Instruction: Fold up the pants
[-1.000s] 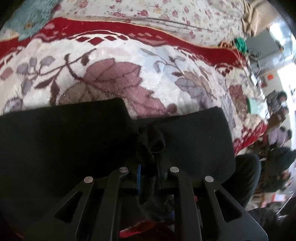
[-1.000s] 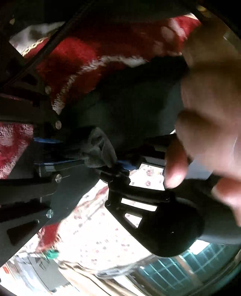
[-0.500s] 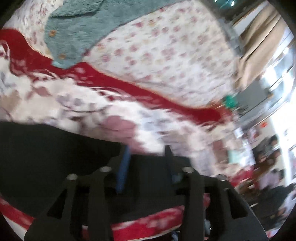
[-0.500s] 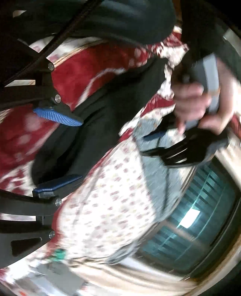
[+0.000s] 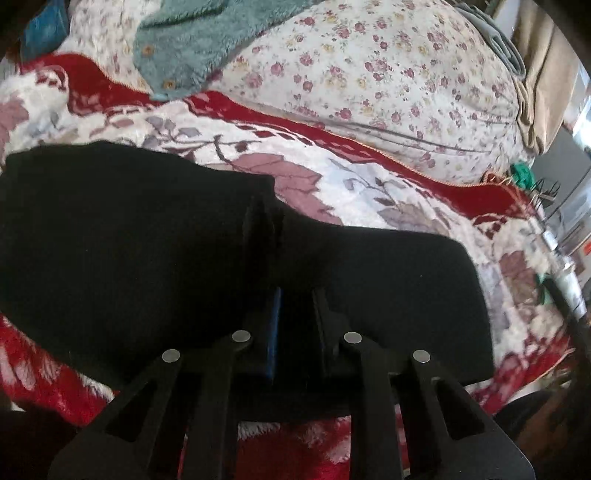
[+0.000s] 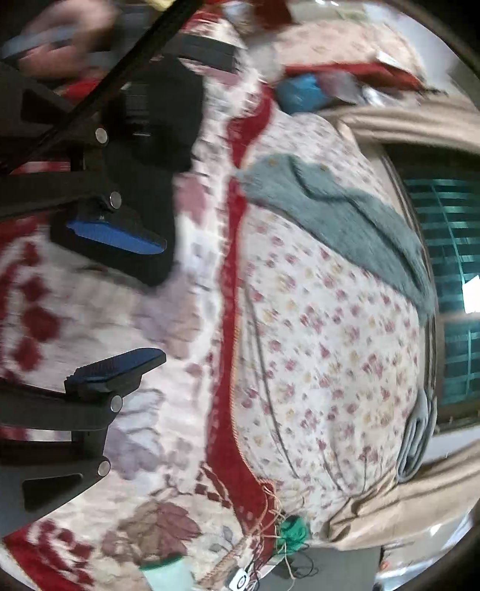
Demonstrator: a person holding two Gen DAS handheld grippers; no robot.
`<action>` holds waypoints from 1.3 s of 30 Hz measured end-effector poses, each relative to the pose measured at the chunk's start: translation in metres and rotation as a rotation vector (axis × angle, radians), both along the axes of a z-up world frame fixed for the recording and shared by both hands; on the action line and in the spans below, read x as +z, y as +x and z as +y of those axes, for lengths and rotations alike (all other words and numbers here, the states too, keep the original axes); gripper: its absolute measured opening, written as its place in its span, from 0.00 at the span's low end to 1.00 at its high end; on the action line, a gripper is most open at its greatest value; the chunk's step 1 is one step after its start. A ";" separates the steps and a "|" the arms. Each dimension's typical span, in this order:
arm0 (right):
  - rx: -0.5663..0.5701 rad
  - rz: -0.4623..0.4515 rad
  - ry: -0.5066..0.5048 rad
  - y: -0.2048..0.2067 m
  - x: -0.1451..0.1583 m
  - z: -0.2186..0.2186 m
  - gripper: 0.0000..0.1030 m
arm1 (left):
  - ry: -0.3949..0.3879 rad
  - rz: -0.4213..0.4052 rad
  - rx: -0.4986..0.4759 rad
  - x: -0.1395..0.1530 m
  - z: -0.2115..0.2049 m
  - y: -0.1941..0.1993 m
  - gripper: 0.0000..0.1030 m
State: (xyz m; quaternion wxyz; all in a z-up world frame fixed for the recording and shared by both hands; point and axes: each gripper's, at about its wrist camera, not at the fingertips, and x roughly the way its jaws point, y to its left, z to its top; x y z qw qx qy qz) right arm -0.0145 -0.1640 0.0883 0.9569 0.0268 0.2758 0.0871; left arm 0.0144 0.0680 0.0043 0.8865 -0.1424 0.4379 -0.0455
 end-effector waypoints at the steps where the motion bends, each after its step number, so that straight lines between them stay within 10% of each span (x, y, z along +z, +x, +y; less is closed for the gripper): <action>1: -0.006 -0.015 -0.007 -0.006 0.003 0.011 0.50 | 0.004 -0.001 0.006 -0.003 0.000 -0.003 0.16; 9: 0.219 -0.082 -0.778 -0.031 -0.098 0.115 0.39 | -0.078 0.015 0.015 -0.009 0.005 -0.007 0.16; 13: 0.212 -0.023 -0.667 -0.029 -0.068 0.105 0.39 | -0.079 0.018 0.021 -0.009 0.004 -0.010 0.16; 19: 0.101 -0.209 -0.559 -0.020 -0.014 0.100 0.47 | -0.090 0.017 0.032 -0.009 0.005 -0.010 0.16; 23: 0.301 0.131 -0.434 0.032 -0.073 0.114 0.47 | -0.097 0.019 0.031 -0.009 0.006 -0.011 0.16; 33: 0.207 -0.048 -0.201 0.015 -0.008 0.087 0.50 | -0.098 0.010 0.040 -0.009 0.007 -0.011 0.16; 37: 0.339 0.193 -0.294 0.037 -0.073 0.112 0.67 | -0.102 -0.015 0.035 -0.012 0.007 -0.014 0.16; 39: 0.317 0.003 -0.263 0.018 -0.077 0.106 0.70 | -0.113 -0.020 0.043 -0.012 0.007 -0.016 0.16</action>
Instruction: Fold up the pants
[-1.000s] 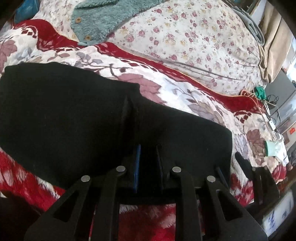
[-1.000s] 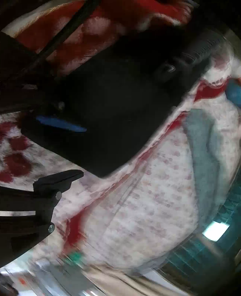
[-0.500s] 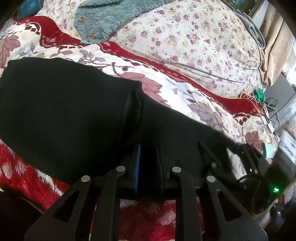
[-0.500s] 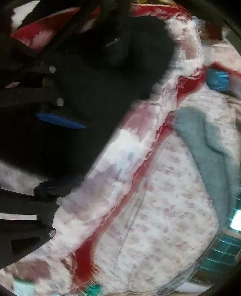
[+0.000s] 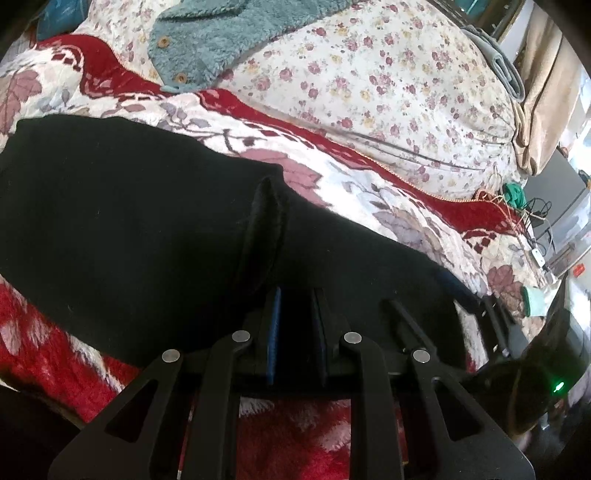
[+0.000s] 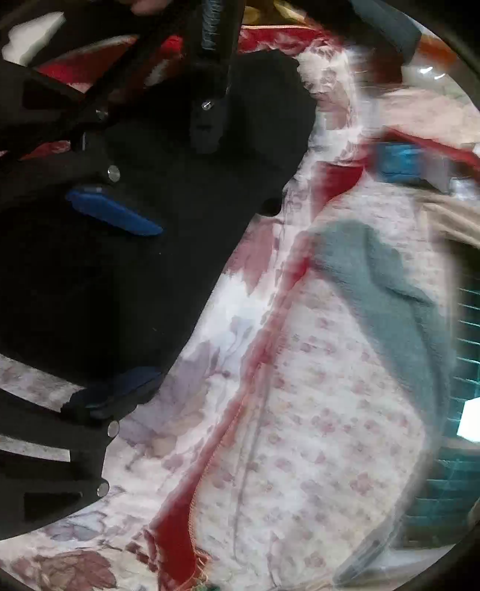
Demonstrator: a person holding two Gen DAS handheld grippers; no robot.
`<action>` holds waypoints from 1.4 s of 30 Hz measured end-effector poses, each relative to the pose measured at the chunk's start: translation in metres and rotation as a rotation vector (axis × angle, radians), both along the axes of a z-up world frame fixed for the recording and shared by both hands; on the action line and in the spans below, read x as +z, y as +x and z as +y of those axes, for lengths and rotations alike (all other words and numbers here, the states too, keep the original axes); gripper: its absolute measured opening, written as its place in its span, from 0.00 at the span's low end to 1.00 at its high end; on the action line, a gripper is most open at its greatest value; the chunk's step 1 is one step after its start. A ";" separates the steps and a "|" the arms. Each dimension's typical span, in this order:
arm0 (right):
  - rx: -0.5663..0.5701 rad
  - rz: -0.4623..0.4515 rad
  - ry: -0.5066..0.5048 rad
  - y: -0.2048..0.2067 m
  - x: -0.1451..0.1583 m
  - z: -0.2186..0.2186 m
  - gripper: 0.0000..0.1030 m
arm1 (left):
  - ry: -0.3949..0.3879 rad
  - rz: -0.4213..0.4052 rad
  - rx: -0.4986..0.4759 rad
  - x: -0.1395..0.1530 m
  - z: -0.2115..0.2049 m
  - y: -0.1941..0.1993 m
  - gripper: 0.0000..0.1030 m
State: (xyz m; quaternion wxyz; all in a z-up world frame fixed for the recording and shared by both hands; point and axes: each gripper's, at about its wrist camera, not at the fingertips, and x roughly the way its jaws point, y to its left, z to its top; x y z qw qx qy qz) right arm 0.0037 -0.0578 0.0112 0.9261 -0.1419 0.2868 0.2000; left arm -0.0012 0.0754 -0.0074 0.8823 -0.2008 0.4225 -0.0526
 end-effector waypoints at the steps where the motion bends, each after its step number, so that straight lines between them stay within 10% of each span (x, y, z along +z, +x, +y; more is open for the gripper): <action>1: 0.001 -0.002 0.019 -0.001 0.002 -0.003 0.70 | -0.002 -0.002 -0.001 0.001 -0.001 0.000 0.17; 10: 0.015 0.019 0.096 0.000 0.000 -0.011 0.70 | -0.095 -0.061 0.021 0.035 0.019 -0.019 0.18; 12: 0.014 0.018 0.098 -0.002 -0.006 -0.013 0.70 | -0.139 -0.133 0.075 0.054 0.045 -0.030 0.36; 15: 0.008 0.013 0.084 -0.003 -0.005 -0.012 0.70 | -0.224 -0.188 0.271 0.069 0.113 -0.050 0.64; 22: -0.005 -0.011 0.052 -0.007 -0.004 -0.011 0.70 | -0.486 -0.029 0.806 0.013 0.279 -0.091 0.71; 25: -0.004 -0.012 0.052 -0.007 -0.004 -0.011 0.70 | -0.643 0.014 0.738 -0.013 0.293 -0.078 0.71; 32: -0.003 -0.010 0.054 -0.007 -0.004 -0.011 0.70 | -0.734 0.077 0.640 -0.035 0.296 -0.040 0.71; 42: -0.004 -0.013 0.051 -0.008 -0.004 -0.010 0.70 | -0.698 0.072 0.625 -0.042 0.290 -0.026 0.70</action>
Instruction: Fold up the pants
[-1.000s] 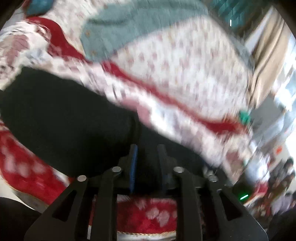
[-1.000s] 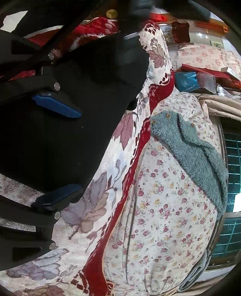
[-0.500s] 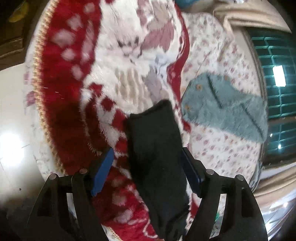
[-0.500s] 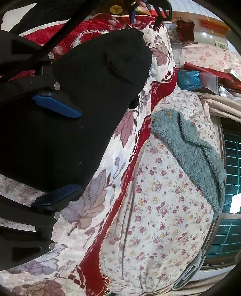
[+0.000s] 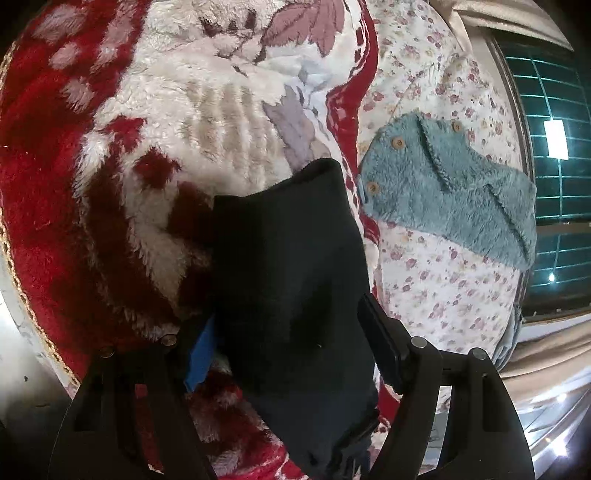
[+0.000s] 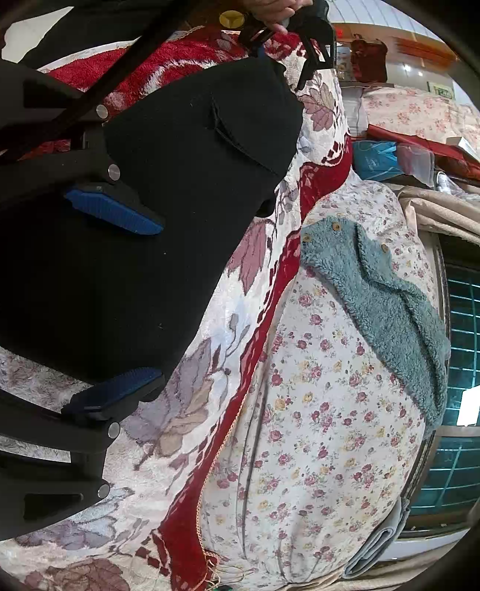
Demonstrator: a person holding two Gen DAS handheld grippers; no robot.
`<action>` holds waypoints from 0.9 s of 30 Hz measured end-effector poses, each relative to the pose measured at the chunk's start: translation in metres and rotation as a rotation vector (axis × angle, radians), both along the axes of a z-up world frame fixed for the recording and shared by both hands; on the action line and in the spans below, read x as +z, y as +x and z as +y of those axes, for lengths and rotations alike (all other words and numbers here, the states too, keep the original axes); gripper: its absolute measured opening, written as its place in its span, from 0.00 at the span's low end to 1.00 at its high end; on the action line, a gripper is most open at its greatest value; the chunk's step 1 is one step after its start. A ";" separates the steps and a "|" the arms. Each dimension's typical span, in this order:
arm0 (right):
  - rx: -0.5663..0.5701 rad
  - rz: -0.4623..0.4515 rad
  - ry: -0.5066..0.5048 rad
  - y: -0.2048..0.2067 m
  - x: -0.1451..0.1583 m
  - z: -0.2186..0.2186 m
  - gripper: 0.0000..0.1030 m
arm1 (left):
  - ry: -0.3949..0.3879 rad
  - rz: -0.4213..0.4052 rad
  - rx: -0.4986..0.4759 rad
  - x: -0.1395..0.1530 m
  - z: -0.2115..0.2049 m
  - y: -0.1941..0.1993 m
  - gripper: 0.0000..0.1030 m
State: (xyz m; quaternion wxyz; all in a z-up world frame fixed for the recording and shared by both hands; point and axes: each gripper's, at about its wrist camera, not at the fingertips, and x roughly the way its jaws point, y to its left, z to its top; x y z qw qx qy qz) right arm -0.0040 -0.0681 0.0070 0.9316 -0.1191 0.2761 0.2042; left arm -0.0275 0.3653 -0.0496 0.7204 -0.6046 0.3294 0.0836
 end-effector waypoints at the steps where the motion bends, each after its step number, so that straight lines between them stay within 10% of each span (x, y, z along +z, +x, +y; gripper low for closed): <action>1: 0.000 0.000 0.000 0.000 0.000 0.000 0.70 | 0.008 -0.003 0.004 0.000 -0.001 -0.001 0.70; 2: 0.001 0.001 0.000 0.000 0.000 0.000 0.70 | 0.025 -0.005 0.005 0.001 -0.003 -0.001 0.69; 3: 0.000 0.000 0.000 0.000 0.000 0.000 0.70 | 0.047 0.005 -0.003 0.002 -0.004 0.001 0.54; 4: 0.001 0.000 0.000 0.000 0.000 0.000 0.70 | 0.094 0.040 -0.025 0.005 -0.006 0.004 0.18; 5: 0.000 0.000 0.000 0.000 0.000 0.000 0.70 | 0.116 0.062 -0.045 0.006 -0.008 0.006 0.14; 11: 0.000 -0.002 -0.002 0.000 0.000 0.000 0.70 | 0.389 0.053 -0.083 0.037 -0.034 0.007 0.13; 18: 0.007 0.018 0.028 0.002 0.001 -0.004 0.70 | 1.004 -0.088 -0.173 0.097 -0.137 -0.008 0.13; 27: -0.027 0.098 0.229 0.008 0.013 -0.038 0.61 | 1.154 -0.201 -0.359 0.096 -0.277 -0.007 0.13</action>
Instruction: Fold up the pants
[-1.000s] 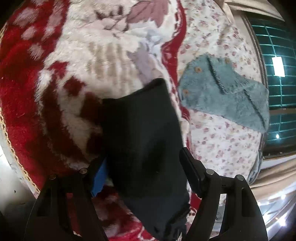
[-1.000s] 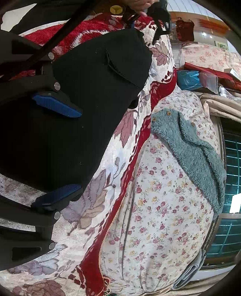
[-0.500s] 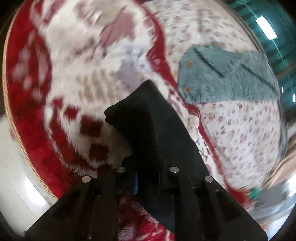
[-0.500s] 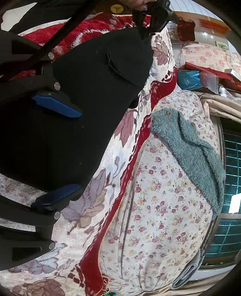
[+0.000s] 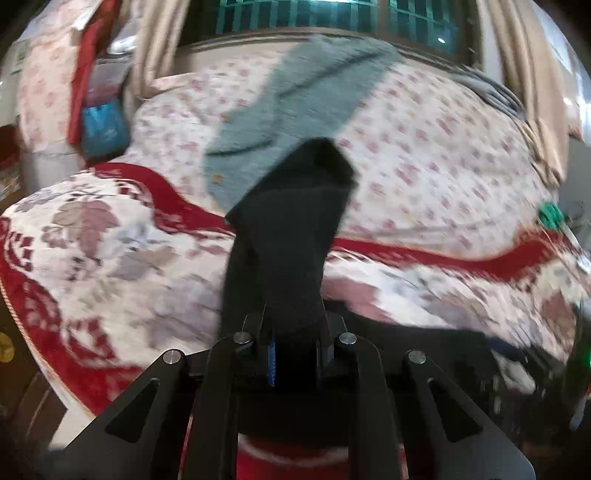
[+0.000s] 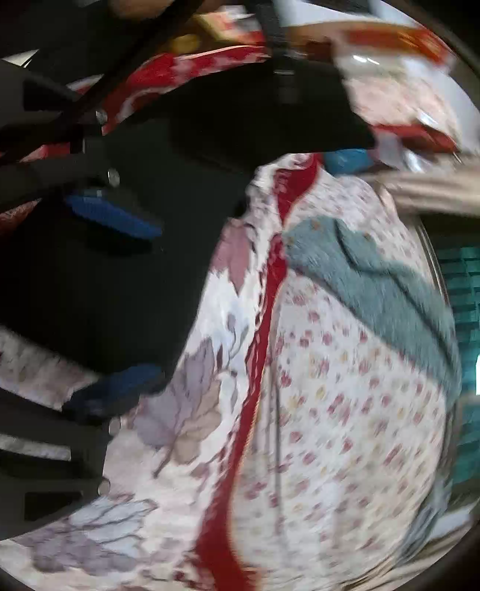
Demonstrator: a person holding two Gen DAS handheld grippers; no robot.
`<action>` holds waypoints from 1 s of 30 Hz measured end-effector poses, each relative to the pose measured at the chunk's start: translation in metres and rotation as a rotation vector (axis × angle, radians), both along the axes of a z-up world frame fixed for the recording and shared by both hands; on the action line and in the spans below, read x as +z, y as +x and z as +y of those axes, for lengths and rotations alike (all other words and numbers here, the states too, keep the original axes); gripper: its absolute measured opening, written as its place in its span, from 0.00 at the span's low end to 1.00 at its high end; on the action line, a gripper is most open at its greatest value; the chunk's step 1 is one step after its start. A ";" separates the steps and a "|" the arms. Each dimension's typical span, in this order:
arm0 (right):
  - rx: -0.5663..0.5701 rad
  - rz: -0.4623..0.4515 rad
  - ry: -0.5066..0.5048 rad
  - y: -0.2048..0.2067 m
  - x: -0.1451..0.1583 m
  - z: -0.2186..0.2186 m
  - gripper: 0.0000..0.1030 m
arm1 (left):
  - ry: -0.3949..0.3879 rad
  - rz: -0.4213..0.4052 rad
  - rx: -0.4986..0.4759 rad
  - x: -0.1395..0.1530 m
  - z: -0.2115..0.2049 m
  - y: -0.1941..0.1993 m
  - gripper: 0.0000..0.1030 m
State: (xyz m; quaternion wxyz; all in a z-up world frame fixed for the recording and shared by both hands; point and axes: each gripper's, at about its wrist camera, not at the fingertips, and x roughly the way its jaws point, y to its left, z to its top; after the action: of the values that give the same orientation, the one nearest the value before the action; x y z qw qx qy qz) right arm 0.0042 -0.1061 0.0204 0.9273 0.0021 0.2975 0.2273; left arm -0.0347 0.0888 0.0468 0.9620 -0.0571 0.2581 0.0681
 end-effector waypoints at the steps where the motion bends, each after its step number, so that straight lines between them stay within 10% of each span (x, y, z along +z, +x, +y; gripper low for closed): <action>1: -0.050 0.021 0.032 0.002 0.004 -0.011 0.60 | 0.019 0.012 -0.013 -0.003 -0.016 0.001 0.13; 9: -0.287 0.057 0.167 -0.002 0.017 -0.079 0.60 | 0.149 0.095 -0.018 -0.018 -0.087 0.024 0.12; 30: -0.288 0.060 0.080 -0.001 0.011 -0.069 0.57 | 0.547 0.141 -0.127 -0.075 -0.187 0.012 0.18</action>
State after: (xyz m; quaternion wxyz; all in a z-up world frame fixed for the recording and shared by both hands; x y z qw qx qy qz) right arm 0.0030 -0.1754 0.0319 0.9402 0.0883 0.3124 0.1033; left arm -0.0228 -0.0987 -0.0279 0.9238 0.2256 0.2993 0.0784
